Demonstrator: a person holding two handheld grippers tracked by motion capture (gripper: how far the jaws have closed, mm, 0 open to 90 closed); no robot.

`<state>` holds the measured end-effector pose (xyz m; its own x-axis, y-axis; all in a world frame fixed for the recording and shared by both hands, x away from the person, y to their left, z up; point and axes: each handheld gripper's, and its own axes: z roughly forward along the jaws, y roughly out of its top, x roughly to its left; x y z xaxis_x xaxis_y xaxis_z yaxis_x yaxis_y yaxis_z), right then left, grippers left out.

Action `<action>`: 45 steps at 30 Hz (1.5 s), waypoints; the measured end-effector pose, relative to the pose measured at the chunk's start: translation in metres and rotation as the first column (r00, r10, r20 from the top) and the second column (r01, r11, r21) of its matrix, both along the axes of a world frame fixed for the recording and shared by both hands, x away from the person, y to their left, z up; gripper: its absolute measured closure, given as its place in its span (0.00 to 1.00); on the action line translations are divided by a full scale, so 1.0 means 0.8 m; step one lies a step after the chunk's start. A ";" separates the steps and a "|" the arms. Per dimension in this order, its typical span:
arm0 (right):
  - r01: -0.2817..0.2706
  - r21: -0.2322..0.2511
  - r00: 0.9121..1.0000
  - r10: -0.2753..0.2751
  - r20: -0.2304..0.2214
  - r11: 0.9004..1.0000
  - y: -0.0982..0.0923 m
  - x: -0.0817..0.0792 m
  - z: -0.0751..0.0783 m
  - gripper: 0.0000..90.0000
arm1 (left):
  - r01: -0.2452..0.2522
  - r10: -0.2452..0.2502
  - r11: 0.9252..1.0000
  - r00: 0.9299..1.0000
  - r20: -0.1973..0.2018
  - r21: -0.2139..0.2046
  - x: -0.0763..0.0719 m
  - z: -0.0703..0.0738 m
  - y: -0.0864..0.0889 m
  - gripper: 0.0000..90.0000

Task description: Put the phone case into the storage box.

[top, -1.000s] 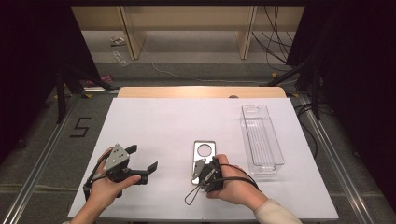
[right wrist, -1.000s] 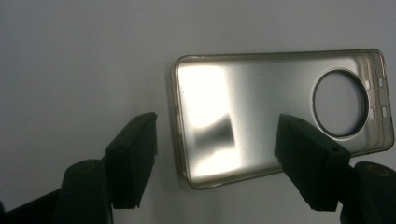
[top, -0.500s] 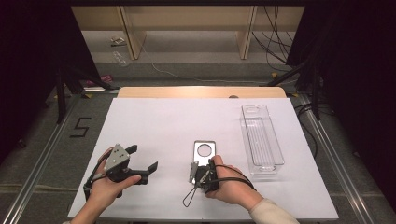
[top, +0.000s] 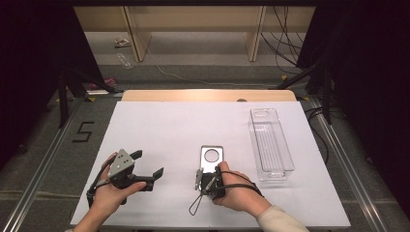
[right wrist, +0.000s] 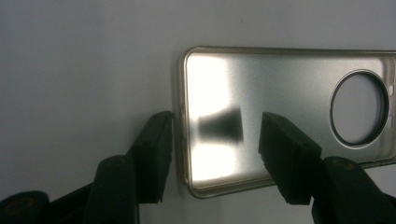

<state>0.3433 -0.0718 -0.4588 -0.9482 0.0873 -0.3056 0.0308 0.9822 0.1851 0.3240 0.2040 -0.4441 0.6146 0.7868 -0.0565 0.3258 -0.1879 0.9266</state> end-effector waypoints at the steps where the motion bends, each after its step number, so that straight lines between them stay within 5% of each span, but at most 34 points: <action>1: 0.000 -0.001 1.000 0.000 -0.001 1.000 0.000 0.000 0.000 0.52 | 0.000 0.000 1.000 1.000 0.000 0.000 0.000 0.000 0.000 0.03; 45: -0.020 -0.032 0.997 0.017 -0.078 0.999 0.006 -0.007 0.000 0.93 | 0.001 -0.001 1.000 1.000 0.002 -0.002 0.000 0.000 0.000 0.03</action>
<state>0.3380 -0.0667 -0.4590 -0.9704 0.0608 -0.2335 0.0256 0.9882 0.1508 0.3239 0.2039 -0.4442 0.6152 0.7863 -0.0565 0.3237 -0.1866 0.9276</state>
